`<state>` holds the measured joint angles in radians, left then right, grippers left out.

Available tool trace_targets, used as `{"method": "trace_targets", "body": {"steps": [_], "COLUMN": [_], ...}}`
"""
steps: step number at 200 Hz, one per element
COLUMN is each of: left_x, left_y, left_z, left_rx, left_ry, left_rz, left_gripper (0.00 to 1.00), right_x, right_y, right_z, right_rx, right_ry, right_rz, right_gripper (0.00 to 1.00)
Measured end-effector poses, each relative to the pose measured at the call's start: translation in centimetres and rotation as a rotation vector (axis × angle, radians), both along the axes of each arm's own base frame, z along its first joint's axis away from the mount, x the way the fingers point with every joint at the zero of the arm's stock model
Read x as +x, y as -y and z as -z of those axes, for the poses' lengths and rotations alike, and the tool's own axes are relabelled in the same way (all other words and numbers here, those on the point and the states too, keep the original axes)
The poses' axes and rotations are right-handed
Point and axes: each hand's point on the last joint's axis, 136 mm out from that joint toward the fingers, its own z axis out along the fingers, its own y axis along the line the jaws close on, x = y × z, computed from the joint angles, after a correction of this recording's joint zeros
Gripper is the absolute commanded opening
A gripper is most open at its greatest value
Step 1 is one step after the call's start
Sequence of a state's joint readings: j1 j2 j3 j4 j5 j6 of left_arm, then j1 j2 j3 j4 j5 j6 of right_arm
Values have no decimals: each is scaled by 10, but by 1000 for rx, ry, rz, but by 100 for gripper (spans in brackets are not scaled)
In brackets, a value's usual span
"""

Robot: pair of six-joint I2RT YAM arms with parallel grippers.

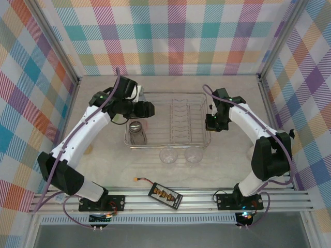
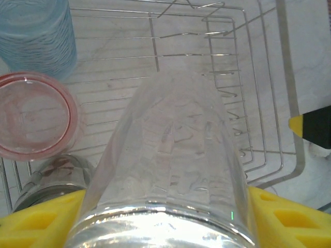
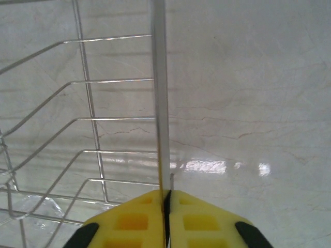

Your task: Load the cups into the dish rack

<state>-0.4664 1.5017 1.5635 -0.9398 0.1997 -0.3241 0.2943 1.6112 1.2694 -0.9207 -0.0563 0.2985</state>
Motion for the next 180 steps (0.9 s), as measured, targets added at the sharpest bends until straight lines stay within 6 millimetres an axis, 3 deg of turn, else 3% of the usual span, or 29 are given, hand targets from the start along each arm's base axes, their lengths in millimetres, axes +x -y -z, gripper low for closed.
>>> {"method": "trace_targets", "body": {"steps": [108,180], "left_x": [23,49], "left_y": [32,32], "left_z": [18,37], "left_rx": [194,348], "left_ry": [-116,-164], "left_rz": [33,6], "left_gripper": [2,4], "right_x": [-4,-7], "right_y": [-3,-4], "right_z": [0,0], "right_rx": [-101,-135], "right_ry": [77,89], "right_rz": [-52,-61], "right_gripper": [0,0]}}
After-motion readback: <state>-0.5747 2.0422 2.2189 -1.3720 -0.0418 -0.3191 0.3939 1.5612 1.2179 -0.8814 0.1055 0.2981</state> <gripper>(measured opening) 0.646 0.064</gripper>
